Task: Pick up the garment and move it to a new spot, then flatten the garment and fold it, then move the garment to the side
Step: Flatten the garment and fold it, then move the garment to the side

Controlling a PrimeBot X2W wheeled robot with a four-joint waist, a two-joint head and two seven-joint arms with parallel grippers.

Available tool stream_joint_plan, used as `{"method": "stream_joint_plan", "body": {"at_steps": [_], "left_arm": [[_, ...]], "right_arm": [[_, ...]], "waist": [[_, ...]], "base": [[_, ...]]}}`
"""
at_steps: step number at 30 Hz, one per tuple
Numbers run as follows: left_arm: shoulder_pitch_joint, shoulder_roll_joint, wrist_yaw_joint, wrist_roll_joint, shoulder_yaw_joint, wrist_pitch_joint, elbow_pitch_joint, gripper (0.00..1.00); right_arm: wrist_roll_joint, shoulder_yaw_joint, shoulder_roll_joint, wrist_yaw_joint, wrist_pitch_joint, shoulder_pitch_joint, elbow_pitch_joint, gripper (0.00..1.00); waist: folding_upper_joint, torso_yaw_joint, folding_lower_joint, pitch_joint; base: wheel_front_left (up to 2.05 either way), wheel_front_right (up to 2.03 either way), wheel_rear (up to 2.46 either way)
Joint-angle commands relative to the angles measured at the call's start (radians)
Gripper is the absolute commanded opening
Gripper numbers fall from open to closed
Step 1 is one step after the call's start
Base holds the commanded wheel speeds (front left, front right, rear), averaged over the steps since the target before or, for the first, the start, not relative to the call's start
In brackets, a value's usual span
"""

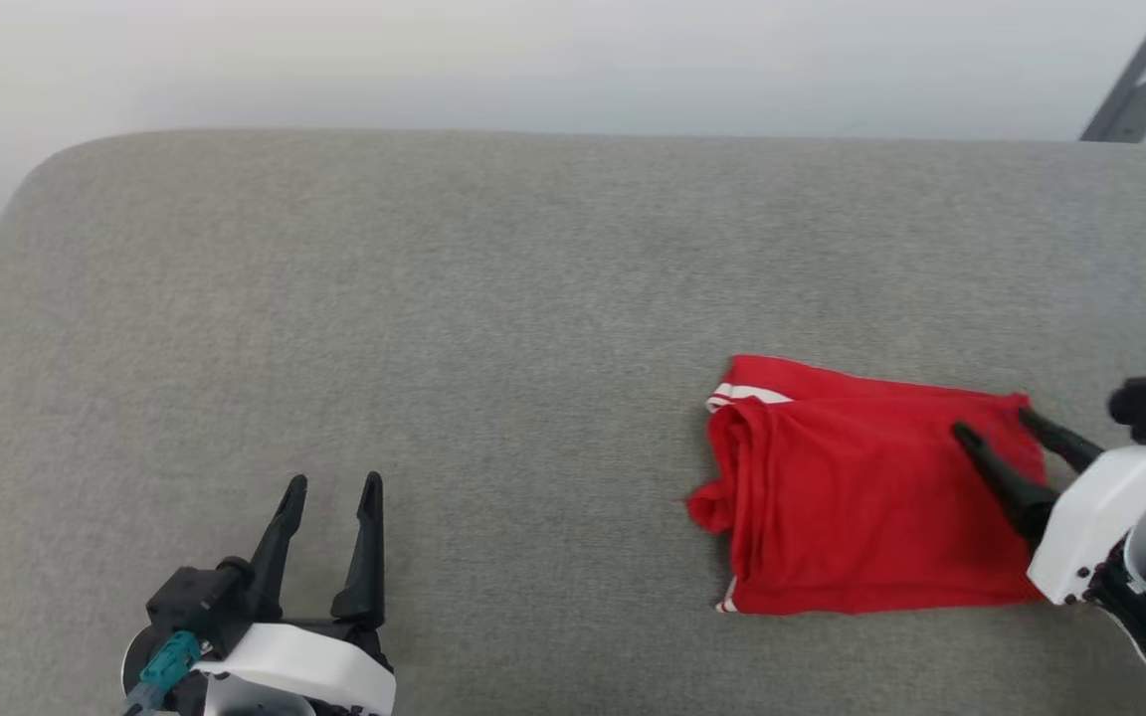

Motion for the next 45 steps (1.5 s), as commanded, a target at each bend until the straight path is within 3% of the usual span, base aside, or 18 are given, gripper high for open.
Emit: {"method": "stream_joint_plan", "body": {"at_steps": [1,8,12,15,20,30,39,45], "left_arm": [[0.001,0.009,-0.002,-0.009,-0.006,-0.005,0.006,1.00],[0.014,0.035,-0.002,-0.040,-0.023,-0.005,0.010,1.00],[0.040,0.049,-0.002,-0.053,-0.024,-0.005,0.012,1.00],[0.067,0.060,-0.002,-0.057,-0.027,-0.005,-0.007,1.00],[0.096,0.071,-0.002,-0.045,-0.030,-0.005,-0.037,1.00],[0.155,0.074,-0.002,-0.002,-0.035,-0.005,-0.109,1.00],[0.214,0.062,-0.002,0.013,-0.014,-0.005,-0.147,1.00],[0.203,0.067,-0.002,0.012,-0.023,-0.005,-0.147,1.00]], "right_arm": [[0.007,-0.006,0.013,0.000,-0.074,0.001,0.036,1.00],[-0.045,-0.048,0.069,0.000,-0.403,0.003,0.188,1.00],[-0.080,-0.047,0.110,0.000,-0.498,0.039,0.217,1.00],[-0.126,-0.095,0.141,0.000,-0.513,0.080,0.201,1.00],[-0.225,-0.249,0.207,0.000,-0.513,0.194,0.069,1.00],[-0.322,-0.387,0.265,0.000,-0.513,0.376,-0.082,1.00],[-0.345,-0.433,0.302,0.000,-0.513,0.448,-0.131,1.00],[-0.348,-0.433,0.293,0.000,-0.513,0.427,-0.125,1.00]], "waist": [[0.0000,-0.025,0.0000,-0.015],[0.0000,-0.062,0.0000,-0.051],[0.0000,-0.075,0.0000,-0.092],[0.0000,-0.077,0.0000,-0.119],[0.0000,-0.066,0.0000,-0.133],[0.0000,-0.035,0.0000,-0.140],[0.0000,-0.027,0.0000,-0.136],[0.0000,-0.026,0.0000,-0.130]], "base": [[0.00,0.00,0.00],[0.00,0.00,0.00],[0.00,0.00,0.00],[0.00,0.00,0.00],[0.00,0.00,0.00],[0.00,0.00,0.00],[0.00,0.00,0.00],[0.00,0.00,0.00]]}}
